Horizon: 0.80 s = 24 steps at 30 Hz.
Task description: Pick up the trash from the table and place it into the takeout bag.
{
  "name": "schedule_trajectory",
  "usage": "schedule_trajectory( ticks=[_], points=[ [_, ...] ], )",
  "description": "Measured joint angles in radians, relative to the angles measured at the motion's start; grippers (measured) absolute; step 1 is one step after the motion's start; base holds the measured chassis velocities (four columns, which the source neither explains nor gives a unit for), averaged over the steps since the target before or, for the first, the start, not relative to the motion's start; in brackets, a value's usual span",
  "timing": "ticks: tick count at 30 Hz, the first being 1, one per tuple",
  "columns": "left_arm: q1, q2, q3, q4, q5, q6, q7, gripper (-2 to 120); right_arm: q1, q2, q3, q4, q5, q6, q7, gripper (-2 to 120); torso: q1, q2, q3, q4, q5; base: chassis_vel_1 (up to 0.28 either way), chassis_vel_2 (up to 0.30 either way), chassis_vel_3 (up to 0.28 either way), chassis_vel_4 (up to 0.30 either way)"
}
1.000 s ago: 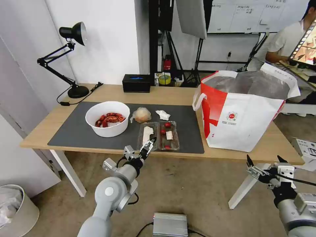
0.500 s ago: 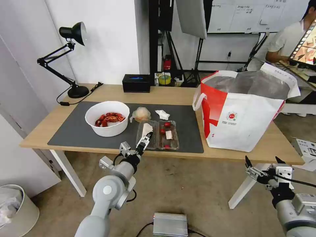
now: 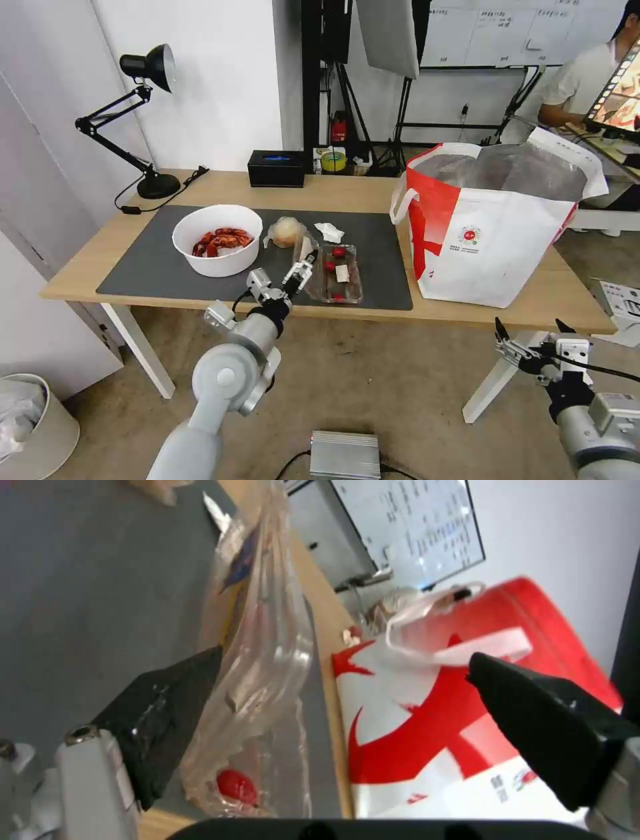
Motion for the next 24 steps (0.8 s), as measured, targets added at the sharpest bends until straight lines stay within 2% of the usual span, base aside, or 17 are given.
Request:
schedule_trajectory(
  ticks=[5,14,17,18,20,21,22,24],
  points=[
    [-0.028,0.011,0.045,0.025,0.08,0.003,0.028,100,0.001,0.014,-0.001,-0.001,-0.004,0.002,-0.002,100,0.0,0.0,0.0,0.0,-0.0001,0.0,0.0,0.0,0.0],
    [-0.044,0.017,0.08,0.025,0.198,0.006,0.091,100,0.002,0.021,-0.001,-0.002,-0.006,0.003,-0.004,100,0.0,0.0,0.0,-0.0001,0.0,0.0,0.0,0.0,0.0],
    [-0.043,0.031,0.091,0.039,0.314,0.01,0.129,100,0.002,0.025,-0.003,-0.002,-0.007,0.005,-0.005,100,0.0,0.0,0.0,0.0,0.0,0.0,0.0,0.0,0.0],
    [-0.043,0.031,0.091,0.039,0.314,0.01,0.129,100,0.002,0.025,-0.003,-0.002,-0.007,0.005,-0.005,100,0.0,0.0,0.0,0.0,0.0,0.0,0.0,0.0,0.0],
    [-0.04,0.042,0.092,0.057,0.412,0.013,0.147,100,0.004,0.027,-0.007,-0.002,-0.007,0.006,-0.006,100,0.0,0.0,0.0,0.0,-0.0001,0.0,0.0,0.0,0.0],
    [-0.04,0.042,0.092,0.057,0.412,0.013,0.147,100,0.004,0.027,-0.007,-0.002,-0.007,0.006,-0.006,100,0.0,0.0,0.0,0.0,-0.0001,0.0,0.0,0.0,0.0],
    [-0.039,0.049,0.092,0.065,0.463,0.014,0.157,100,0.006,0.027,-0.01,-0.002,-0.006,0.007,-0.006,100,0.0,0.0,0.0,0.0,-0.0001,0.0,0.0,0.0,0.0],
    [-0.038,0.064,0.089,0.077,0.545,0.013,0.178,92,0.009,0.026,-0.018,0.0,-0.001,0.008,-0.007,100,0.0,0.0,0.0,0.0,-0.0001,0.0,0.0,0.0,0.0]
  ],
)
